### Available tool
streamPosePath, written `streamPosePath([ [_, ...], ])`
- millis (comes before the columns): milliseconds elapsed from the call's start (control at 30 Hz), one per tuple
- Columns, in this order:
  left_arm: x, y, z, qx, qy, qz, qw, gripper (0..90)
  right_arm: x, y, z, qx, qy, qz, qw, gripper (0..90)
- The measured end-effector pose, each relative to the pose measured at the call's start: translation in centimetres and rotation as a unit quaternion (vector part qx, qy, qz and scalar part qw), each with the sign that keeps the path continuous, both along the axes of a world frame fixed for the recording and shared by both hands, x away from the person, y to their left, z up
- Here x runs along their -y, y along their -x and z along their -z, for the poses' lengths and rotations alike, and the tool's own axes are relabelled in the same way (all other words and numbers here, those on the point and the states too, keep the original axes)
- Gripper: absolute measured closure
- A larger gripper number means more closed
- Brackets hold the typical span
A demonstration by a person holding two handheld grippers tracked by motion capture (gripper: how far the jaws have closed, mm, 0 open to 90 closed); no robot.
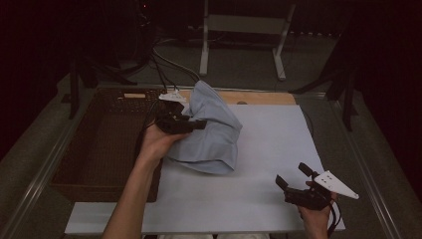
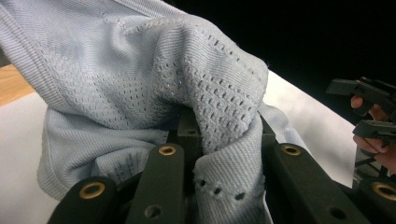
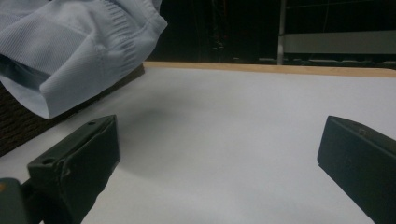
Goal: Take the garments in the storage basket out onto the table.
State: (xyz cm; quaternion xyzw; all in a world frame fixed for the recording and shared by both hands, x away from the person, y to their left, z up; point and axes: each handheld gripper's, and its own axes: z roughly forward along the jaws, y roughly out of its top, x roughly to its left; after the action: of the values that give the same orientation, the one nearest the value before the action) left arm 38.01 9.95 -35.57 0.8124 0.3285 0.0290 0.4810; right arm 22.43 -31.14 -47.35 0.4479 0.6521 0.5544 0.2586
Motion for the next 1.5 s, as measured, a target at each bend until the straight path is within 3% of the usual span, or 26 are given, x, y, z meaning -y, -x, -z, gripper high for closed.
streamPosePath([
  [1500,2.8,0.5,2.6,-0.004,0.004,0.013,0.9999,75.8,0.0,0.0,0.0,0.0,0.004,-0.001,1.0,0.0],
])
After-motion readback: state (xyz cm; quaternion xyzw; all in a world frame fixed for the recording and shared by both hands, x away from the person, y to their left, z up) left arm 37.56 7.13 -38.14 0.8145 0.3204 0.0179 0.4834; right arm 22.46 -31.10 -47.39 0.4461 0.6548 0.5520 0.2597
